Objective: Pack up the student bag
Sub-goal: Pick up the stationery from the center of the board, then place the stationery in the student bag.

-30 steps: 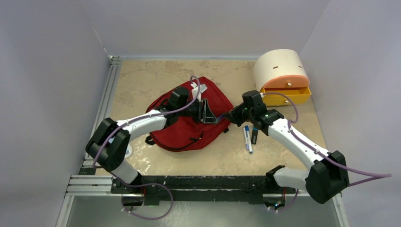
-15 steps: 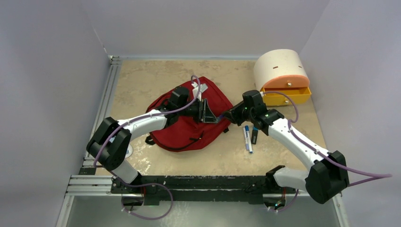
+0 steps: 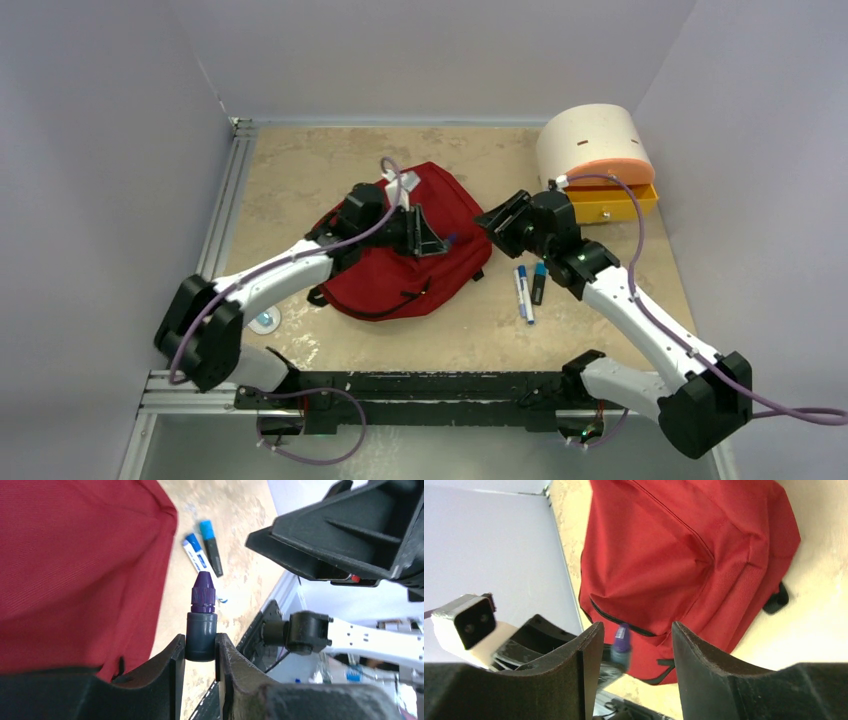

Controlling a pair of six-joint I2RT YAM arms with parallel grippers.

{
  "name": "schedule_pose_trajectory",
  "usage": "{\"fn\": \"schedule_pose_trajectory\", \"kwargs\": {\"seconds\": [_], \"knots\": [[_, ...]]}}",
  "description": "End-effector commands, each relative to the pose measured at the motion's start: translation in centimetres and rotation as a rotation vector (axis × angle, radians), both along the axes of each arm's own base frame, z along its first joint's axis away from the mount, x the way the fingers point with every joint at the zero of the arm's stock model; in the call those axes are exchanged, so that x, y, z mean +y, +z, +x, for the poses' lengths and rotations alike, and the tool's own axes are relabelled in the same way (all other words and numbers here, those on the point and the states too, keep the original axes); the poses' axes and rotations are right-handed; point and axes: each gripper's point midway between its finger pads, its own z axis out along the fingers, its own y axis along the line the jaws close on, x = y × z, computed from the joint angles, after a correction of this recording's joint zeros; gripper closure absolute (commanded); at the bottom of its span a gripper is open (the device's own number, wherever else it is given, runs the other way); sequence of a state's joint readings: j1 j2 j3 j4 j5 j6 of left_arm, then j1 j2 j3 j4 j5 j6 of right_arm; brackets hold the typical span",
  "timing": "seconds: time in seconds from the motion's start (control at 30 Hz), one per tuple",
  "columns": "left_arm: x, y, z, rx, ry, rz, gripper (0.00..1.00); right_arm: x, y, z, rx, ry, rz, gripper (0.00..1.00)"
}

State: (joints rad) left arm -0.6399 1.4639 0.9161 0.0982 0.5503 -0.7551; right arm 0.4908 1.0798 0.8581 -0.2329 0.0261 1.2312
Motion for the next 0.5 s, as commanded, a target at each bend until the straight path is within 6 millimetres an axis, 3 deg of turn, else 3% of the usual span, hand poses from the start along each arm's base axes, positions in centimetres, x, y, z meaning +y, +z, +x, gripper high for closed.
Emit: {"fn": "schedule_pose_trajectory", "kwargs": {"seconds": [0.0, 0.13, 0.23, 0.33, 0.47], "knots": [[5.5, 2.6, 1.8, -0.094, 0.254, 0.066, 1.00, 0.4, 2.8, 0.8, -0.312, 0.161, -0.121, 0.42], [12.3, 2.7, 2.4, -0.088, 0.556, 0.217, 1.00, 0.8, 3.7, 2.3, -0.445, 0.245, -0.253, 0.40], [17.0, 2.6, 1.9, -0.081, 0.740, 0.318, 1.00, 2.8, 4.3, 3.3, -0.494, 0.335, -0.354, 0.41], [18.8, 2.7, 0.7, -0.071, 0.789, 0.336, 1.00, 6.4, 4.9, 4.0, -0.545, 0.443, -0.441, 0.40], [20.0, 1.9, -0.6, -0.010, 0.847, 0.341, 1.00, 11.8, 3.2, 4.4, -0.569, 0.628, -0.606, 0.38]]}}
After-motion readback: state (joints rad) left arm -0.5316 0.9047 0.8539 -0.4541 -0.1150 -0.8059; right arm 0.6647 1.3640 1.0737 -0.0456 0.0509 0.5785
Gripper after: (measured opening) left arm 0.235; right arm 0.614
